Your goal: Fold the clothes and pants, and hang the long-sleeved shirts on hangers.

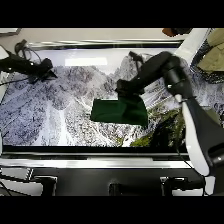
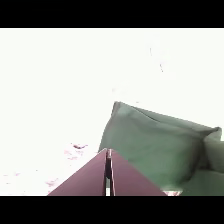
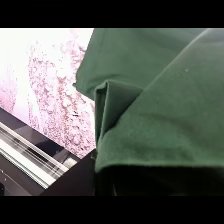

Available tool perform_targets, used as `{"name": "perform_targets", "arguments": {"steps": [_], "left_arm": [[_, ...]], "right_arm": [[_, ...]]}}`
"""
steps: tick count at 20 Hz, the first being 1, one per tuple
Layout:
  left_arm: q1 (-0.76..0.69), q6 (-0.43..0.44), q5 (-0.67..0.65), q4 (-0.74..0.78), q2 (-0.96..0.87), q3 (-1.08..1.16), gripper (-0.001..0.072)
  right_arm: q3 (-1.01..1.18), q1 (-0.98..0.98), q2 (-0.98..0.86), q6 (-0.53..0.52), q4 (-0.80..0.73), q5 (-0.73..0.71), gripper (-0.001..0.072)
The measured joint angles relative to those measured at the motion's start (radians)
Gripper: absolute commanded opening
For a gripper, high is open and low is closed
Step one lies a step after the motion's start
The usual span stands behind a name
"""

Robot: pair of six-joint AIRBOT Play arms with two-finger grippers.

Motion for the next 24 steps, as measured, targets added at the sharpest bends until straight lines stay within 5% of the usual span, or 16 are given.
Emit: {"name": "perform_targets", "arguments": {"steps": [4, 6, 9, 15, 24], "left_arm": [[0.029, 0.007, -0.005, 0.008, 0.011, -0.002, 0.0016], [0.032, 0.008, -0.002, 0.008, 0.013, -0.006, 0.0016], [0.030, 0.010, 0.002, 0.011, 0.013, -0.020, 0.0016], [0.024, 0.011, 0.010, 0.011, 0.014, -0.055, 0.0016], [0.024, 0.011, 0.013, 0.012, 0.014, -0.062, 0.0016]], "right_arm": [[0.000, 0.061, -0.062, 0.021, 0.010, 0.060, 0.0100], [0.000, 0.078, -0.081, 0.036, 0.017, 0.100, 0.0241], [0.001, 0.093, -0.092, 0.049, 0.051, 0.158, 0.0572], [0.037, 0.050, -0.032, 0.026, 0.135, 0.180, 0.0577], [-0.048, -0.404, 0.055, -0.101, 0.103, -0.033, 0.0584]]}}
